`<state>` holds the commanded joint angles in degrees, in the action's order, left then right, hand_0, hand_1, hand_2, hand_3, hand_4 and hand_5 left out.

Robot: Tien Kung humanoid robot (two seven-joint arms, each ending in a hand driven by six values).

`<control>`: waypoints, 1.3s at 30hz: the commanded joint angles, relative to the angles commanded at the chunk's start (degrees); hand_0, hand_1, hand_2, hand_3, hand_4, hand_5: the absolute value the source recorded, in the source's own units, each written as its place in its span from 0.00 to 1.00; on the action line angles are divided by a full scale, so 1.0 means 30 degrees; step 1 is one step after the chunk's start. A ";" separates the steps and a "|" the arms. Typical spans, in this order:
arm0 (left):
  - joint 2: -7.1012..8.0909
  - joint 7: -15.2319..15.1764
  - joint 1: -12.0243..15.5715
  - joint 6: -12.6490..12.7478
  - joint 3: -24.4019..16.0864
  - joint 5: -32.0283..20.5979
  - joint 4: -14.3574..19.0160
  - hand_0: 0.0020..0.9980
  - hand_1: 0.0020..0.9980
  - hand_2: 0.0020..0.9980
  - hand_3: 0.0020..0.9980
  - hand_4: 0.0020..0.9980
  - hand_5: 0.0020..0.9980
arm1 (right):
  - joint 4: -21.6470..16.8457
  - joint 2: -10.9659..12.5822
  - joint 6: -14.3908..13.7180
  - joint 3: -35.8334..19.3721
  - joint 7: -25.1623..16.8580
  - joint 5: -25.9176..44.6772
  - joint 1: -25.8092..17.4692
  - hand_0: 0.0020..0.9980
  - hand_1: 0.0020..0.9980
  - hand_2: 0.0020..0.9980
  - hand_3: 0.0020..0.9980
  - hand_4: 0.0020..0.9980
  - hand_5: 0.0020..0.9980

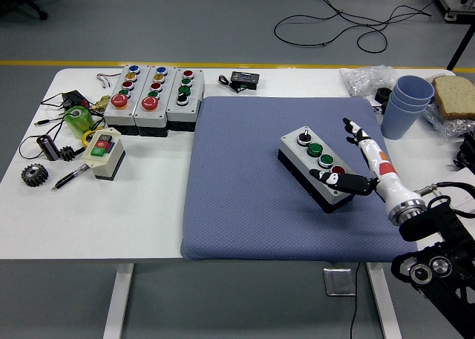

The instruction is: Pick up the button,place it on the desk,press the button,press the button

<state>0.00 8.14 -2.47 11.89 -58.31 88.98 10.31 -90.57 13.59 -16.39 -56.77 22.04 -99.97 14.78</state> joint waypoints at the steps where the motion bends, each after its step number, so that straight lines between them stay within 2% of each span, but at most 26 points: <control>1: 0.0000 0.0001 -0.0002 0.0000 0.0002 -0.0002 0.0000 0.60 0.63 0.67 0.54 0.35 0.69 | 0.0034 -0.0034 0.0027 0.0026 0.0064 -0.0497 0.0027 1.00 0.95 1.00 1.00 1.00 0.19; 6: 0.0000 -0.0012 -0.0071 0.0006 0.0107 -0.0198 0.0000 0.59 0.63 0.67 0.54 0.35 0.69 | 0.0621 -0.0884 0.0064 0.0481 0.1524 -0.4097 0.0608 1.00 0.98 1.00 1.00 1.00 0.19; 11: 0.0000 0.0005 -0.0107 0.0008 0.0153 -0.0272 0.0000 0.59 0.63 0.67 0.54 0.35 0.69 | 0.1139 -0.1886 -0.0437 0.0487 0.2678 -0.7381 0.0980 1.00 0.98 1.00 1.00 1.00 0.18; 19: 0.0000 0.0054 -0.0128 0.0052 0.0080 -0.0286 0.0000 0.60 0.63 0.67 0.54 0.35 0.69 | 0.2041 -0.2874 0.0783 0.0895 0.3754 -0.7079 0.1637 1.00 0.97 1.00 1.00 1.00 0.19; 22: 0.0000 0.0065 -0.0129 0.0060 0.0026 -0.0252 0.0000 0.60 0.63 0.67 0.55 0.35 0.69 | 0.2217 -0.3014 0.0856 0.0971 0.3828 -0.6961 0.1737 1.00 0.98 1.00 1.00 1.00 0.20; 28: 0.0000 0.0085 -0.0135 0.0100 -0.0078 -0.0223 0.0000 0.60 0.63 0.67 0.55 0.36 0.70 | 0.3358 -0.3528 0.1120 0.0729 0.4567 -0.7687 0.2329 1.00 0.98 1.00 1.00 1.00 0.20; 32: 0.0000 0.0113 -0.0148 0.0090 -0.0112 -0.0162 0.0000 0.60 0.63 0.67 0.55 0.36 0.70 | 0.4004 -0.3852 0.1695 0.0505 0.4979 -0.8666 0.2696 1.00 0.98 1.00 1.00 1.00 0.20; 35: 0.0000 0.0143 -0.0132 0.0080 -0.0179 -0.0062 0.0000 0.60 0.63 0.67 0.54 0.36 0.70 | 0.4580 -0.4140 0.2745 0.0329 0.4979 -0.8634 0.3134 1.00 0.96 1.00 1.00 1.00 0.20; 38: 0.0000 0.0165 -0.0122 0.0061 -0.0238 0.0056 0.0000 0.60 0.63 0.67 0.54 0.36 0.70 | 0.4941 -0.4371 0.3112 0.0195 0.4979 -0.8679 0.3397 1.00 0.96 1.00 1.00 1.00 0.20; 39: 0.0000 0.0167 -0.0119 0.0048 -0.0250 0.0096 0.0000 0.60 0.63 0.67 0.55 0.36 0.70 | 0.5048 -0.4461 0.3228 0.0126 0.4979 -0.8755 0.3466 0.96 0.94 1.00 1.00 1.00 0.20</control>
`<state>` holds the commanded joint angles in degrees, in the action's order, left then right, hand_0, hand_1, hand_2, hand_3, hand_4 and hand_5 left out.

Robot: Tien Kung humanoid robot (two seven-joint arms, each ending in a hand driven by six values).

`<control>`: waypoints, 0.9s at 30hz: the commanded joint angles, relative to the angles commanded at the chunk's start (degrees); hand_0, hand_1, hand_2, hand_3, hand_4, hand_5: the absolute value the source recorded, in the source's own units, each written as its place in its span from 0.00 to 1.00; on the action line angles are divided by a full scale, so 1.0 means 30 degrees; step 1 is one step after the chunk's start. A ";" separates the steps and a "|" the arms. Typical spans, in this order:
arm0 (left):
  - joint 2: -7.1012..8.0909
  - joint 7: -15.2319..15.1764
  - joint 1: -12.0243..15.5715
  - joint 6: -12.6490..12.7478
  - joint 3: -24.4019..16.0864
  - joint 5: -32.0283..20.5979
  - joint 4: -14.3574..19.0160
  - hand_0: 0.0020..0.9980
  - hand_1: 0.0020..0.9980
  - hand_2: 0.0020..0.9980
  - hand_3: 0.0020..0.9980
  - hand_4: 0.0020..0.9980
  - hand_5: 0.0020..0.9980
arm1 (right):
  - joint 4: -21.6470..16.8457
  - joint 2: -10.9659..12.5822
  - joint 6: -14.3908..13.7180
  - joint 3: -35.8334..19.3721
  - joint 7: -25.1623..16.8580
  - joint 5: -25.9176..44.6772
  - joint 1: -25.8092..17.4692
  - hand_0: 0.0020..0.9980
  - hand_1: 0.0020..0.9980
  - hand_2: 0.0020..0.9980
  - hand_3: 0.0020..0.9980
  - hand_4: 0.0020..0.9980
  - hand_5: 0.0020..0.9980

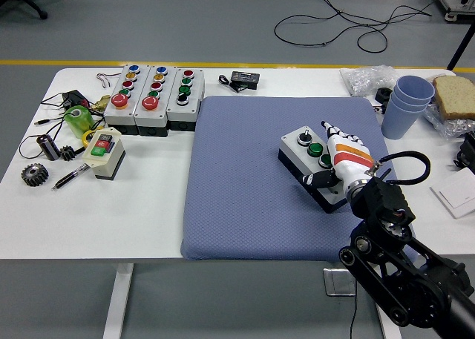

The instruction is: Pick up the button,place it on the desk,press the button,press the button

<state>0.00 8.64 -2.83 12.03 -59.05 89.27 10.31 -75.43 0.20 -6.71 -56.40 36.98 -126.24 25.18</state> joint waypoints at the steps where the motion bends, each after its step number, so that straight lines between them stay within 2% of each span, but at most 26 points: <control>1: 0.0000 0.0001 0.0001 -0.0003 -0.0003 0.0010 0.0000 0.60 0.63 0.67 0.55 0.36 0.70 | 0.0028 -0.0024 0.0030 -0.0018 0.0000 -0.0020 0.0018 0.96 0.94 1.00 1.00 1.00 0.20; 5: 0.0000 0.0031 0.0034 -0.0033 -0.0191 0.0263 0.0000 0.60 0.63 0.67 0.55 0.36 0.70 | 0.0575 -0.0067 0.0832 -0.0384 0.0000 -0.0309 0.0331 0.96 0.94 1.00 1.00 1.00 0.20; 6: 0.0000 0.0037 0.0052 -0.0037 -0.0213 0.0302 0.0000 0.60 0.63 0.67 0.54 0.36 0.70 | 0.0739 -0.0067 0.1055 -0.0528 0.0000 -0.0544 0.0423 0.72 0.74 0.88 1.00 1.00 0.20; 11: 0.0000 0.0047 0.0073 -0.0054 -0.0265 0.0387 0.0000 0.60 0.63 0.67 0.54 0.36 0.70 | 0.1220 -0.0067 0.1568 -0.0960 0.0000 -0.0875 0.0654 0.72 0.74 0.88 1.00 1.00 0.20; 12: 0.0000 0.0046 0.0074 -0.0055 -0.0263 0.0387 0.0000 0.60 0.63 0.67 0.55 0.36 0.70 | 0.1269 -0.0067 0.1625 -0.1011 0.0000 -0.0869 0.0674 0.55 0.56 0.76 0.97 1.00 0.20; 17: 0.0000 0.0063 0.0092 -0.0080 -0.0326 0.0497 0.0000 0.60 0.63 0.67 0.55 0.36 0.70 | 0.1698 -0.0067 0.2518 -0.1416 0.0000 -0.0828 0.0810 0.55 0.56 0.76 0.97 1.00 0.20; 18: 0.0000 0.0069 0.0103 -0.0079 -0.0352 0.0522 0.0000 0.60 0.64 0.67 0.55 0.36 0.70 | 0.1792 -0.0067 0.2743 -0.1488 0.0000 -0.0919 0.0852 0.48 0.48 0.70 0.91 1.00 0.21; 23: 0.0000 0.0050 0.0132 -0.0079 -0.0248 0.0430 0.0000 0.60 0.64 0.67 0.55 0.36 0.70 | 0.2024 -0.0067 0.3030 -0.1531 0.0000 -0.1086 0.0990 0.48 0.48 0.70 0.91 1.00 0.21; 24: 0.0000 0.0049 0.0133 -0.0079 -0.0242 0.0423 0.0000 0.60 0.63 0.67 0.55 0.36 0.70 | 0.2031 -0.0067 0.3035 -0.1529 0.0000 -0.1089 0.0994 0.45 0.41 0.65 0.85 1.00 0.21; 27: 0.0000 0.0033 0.0126 -0.0057 -0.0200 0.0321 0.0000 0.60 0.63 0.67 0.55 0.36 0.70 | 0.2185 -0.0067 0.3277 -0.1478 0.0000 -0.1255 0.1076 0.45 0.41 0.65 0.85 1.00 0.21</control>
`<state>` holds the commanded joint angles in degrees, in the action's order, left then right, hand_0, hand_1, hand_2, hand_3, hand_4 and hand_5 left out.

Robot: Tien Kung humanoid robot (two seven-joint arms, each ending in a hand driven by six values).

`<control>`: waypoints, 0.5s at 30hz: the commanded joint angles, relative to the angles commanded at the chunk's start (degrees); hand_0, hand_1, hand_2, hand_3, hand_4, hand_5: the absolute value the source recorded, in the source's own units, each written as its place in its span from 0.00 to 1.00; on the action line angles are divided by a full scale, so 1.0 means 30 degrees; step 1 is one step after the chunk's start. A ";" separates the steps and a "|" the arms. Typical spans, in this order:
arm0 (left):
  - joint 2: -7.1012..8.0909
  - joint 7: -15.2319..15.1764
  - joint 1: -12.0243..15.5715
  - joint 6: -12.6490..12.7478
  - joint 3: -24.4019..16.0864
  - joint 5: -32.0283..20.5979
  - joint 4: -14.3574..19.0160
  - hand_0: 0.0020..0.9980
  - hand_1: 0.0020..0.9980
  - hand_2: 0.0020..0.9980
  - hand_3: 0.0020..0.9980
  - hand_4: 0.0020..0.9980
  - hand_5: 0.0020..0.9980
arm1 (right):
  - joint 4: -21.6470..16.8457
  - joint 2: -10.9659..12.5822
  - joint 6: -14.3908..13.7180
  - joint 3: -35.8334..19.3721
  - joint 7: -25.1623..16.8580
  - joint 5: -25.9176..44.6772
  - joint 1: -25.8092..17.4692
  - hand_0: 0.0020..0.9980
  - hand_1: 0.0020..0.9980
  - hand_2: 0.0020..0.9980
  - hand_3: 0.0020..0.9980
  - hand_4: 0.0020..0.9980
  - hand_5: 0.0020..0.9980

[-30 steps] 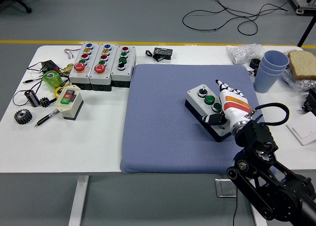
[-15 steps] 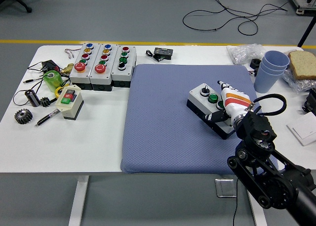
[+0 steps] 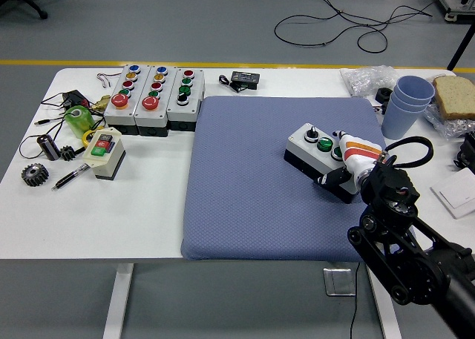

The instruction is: Pick up the button,place it on the desk,press the button,press the button

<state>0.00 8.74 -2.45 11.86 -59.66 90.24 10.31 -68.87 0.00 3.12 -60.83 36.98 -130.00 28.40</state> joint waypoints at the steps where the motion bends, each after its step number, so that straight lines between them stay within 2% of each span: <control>1: 0.0000 -0.0009 -0.0001 0.0004 0.0024 -0.0042 0.0000 0.60 0.63 0.67 0.55 0.36 0.70 | 0.0019 0.0000 0.0169 0.0022 0.0000 0.0000 0.0017 0.45 0.41 0.65 0.85 1.00 0.21; 2: 0.0000 -0.0017 0.0000 0.0007 0.0045 -0.0079 0.0000 0.60 0.63 0.67 0.55 0.36 0.70 | 0.0028 0.0000 0.0323 0.0040 0.0000 0.0000 0.0029 0.45 0.41 0.65 0.85 1.00 0.21; 3: 0.0000 -0.0014 -0.0006 0.0016 0.0024 -0.0079 0.0000 0.60 0.64 0.67 0.55 0.36 0.70 | 0.0030 0.0000 0.0439 0.0142 0.0000 0.0000 0.0062 0.37 0.32 0.57 0.75 1.00 0.22; 6: 0.0000 -0.0017 -0.0038 0.0035 0.0041 -0.0134 0.0000 0.60 0.64 0.67 0.55 0.36 0.70 | 0.0018 0.0097 0.0383 0.0558 0.0000 0.0000 0.0200 0.37 0.32 0.57 0.75 1.00 0.22; 8: 0.0000 -0.0029 -0.0066 0.0038 0.0054 -0.0172 0.0000 0.60 0.64 0.67 0.55 0.36 0.70 | -0.0021 0.0455 0.0513 0.1082 0.0000 0.0000 0.0422 0.37 0.32 0.57 0.75 1.00 0.22; 9: 0.0000 -0.0025 -0.0073 0.0039 0.0034 -0.0153 0.0000 0.60 0.64 0.67 0.55 0.36 0.70 | -0.0030 0.0533 0.0576 0.1184 0.0000 0.0000 0.0476 0.26 0.19 0.43 0.53 0.98 0.21; 14: 0.0000 -0.0029 -0.0085 0.0061 0.0042 -0.0216 0.0000 0.60 0.64 0.67 0.55 0.36 0.70 | -0.0184 0.0996 0.0597 0.1696 0.0000 0.0000 0.0720 0.26 0.19 0.43 0.53 0.98 0.21; 15: 0.0000 -0.0024 -0.0089 0.0063 0.0028 -0.0201 0.0000 0.60 0.64 0.67 0.55 0.36 0.70 | -0.0252 0.1132 0.0412 0.1825 0.0000 0.0000 0.0751 0.16 0.09 0.35 0.43 0.90 0.17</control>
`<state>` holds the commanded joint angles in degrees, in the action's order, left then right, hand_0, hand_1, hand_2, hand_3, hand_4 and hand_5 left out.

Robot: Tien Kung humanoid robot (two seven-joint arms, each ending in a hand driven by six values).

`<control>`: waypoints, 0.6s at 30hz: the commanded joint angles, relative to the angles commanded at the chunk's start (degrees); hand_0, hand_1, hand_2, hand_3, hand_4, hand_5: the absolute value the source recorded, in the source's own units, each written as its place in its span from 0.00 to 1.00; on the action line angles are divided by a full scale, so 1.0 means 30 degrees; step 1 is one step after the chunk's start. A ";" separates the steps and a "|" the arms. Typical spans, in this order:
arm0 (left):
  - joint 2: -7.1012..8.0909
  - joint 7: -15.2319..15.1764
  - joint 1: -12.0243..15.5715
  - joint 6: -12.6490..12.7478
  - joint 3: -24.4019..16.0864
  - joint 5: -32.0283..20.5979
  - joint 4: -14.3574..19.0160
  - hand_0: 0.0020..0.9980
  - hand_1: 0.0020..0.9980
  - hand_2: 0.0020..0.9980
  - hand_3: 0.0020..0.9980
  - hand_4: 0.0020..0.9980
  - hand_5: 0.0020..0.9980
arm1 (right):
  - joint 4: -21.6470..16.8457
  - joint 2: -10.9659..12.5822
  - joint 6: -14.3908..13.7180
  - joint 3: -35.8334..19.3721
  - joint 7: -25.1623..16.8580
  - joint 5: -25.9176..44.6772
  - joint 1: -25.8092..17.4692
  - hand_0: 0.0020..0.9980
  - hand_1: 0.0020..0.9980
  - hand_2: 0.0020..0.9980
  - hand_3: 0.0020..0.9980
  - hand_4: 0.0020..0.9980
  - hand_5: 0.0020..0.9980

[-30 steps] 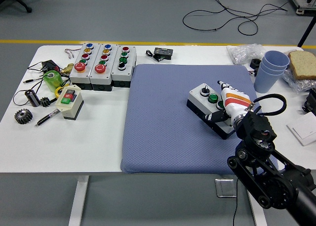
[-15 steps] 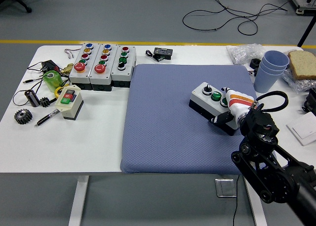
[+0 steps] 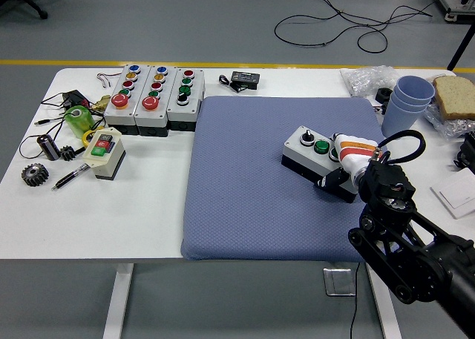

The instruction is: Pick up the button,place it on the desk,press the button,press the button

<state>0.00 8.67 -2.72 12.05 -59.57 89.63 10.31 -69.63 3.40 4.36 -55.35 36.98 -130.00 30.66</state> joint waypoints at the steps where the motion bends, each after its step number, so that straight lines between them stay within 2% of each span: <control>1: 0.0000 0.0004 -0.0003 -0.0001 -0.0008 0.0012 0.0000 0.60 0.64 0.67 0.55 0.36 0.70 | -0.0053 0.0100 -0.0187 0.0091 0.0000 0.0000 0.0018 0.16 0.09 0.35 0.43 0.90 0.17; 5: 0.0000 -0.0006 -0.0008 0.0019 -0.0031 -0.0016 0.0000 0.60 0.64 0.67 0.55 0.36 0.70 | -0.0406 0.0737 -0.1478 0.0518 0.0000 0.0000 0.0055 0.16 0.09 0.35 0.43 0.90 0.17; 6: 0.0000 -0.0011 -0.0007 0.0022 -0.0046 -0.0010 0.0000 0.60 0.64 0.67 0.55 0.36 0.70 | -0.0577 0.1115 -0.1944 0.0763 -0.0170 0.0221 0.0070 0.12 0.02 0.30 0.41 0.73 0.12; 8: 0.0000 -0.0021 -0.0001 0.0023 -0.0041 -0.0011 0.0000 0.60 0.64 0.67 0.55 0.36 0.70 | -0.0749 0.1622 -0.2679 0.1154 -0.0802 0.0725 0.0105 0.12 0.02 0.30 0.41 0.73 0.12; 12: 0.0000 -0.0036 0.0015 0.0012 -0.0002 0.0012 0.0000 0.60 0.64 0.67 0.55 0.36 0.70 | -0.1218 0.3293 -0.4986 0.2787 -0.3468 0.1468 0.0428 0.12 0.02 0.30 0.41 0.73 0.12; 13: 0.0000 -0.0041 0.0026 0.0018 0.0013 -0.0004 0.0000 0.60 0.63 0.67 0.55 0.35 0.70 | -0.1402 0.3803 -0.5472 0.3182 -0.4337 0.1680 0.0535 0.06 0.00 0.26 0.40 0.62 0.07; 14: 0.0000 -0.0042 0.0034 0.0021 -0.0002 0.0000 0.0000 0.60 0.63 0.67 0.55 0.35 0.70 | -0.1548 0.4227 -0.5730 0.3438 -0.5203 0.1935 0.0622 0.06 0.00 0.26 0.40 0.62 0.07; 16: 0.0000 -0.0035 0.0039 0.0022 -0.0034 0.0037 0.0000 0.60 0.63 0.67 0.55 0.35 0.70 | -0.1801 0.4736 -0.5649 0.3750 -0.6597 0.2392 0.0750 0.06 0.00 0.26 0.40 0.62 0.07; 18: 0.0000 -0.0031 0.0040 0.0022 -0.0047 0.0053 0.0000 0.60 0.63 0.67 0.55 0.35 0.70 | -0.1905 0.4968 -0.5578 0.3871 -0.7978 0.2617 0.0801 0.06 0.00 0.26 0.40 0.62 0.07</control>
<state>0.00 8.58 -2.60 12.11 -59.71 89.79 10.31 -75.35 18.30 -12.37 -43.74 13.05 -122.15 33.06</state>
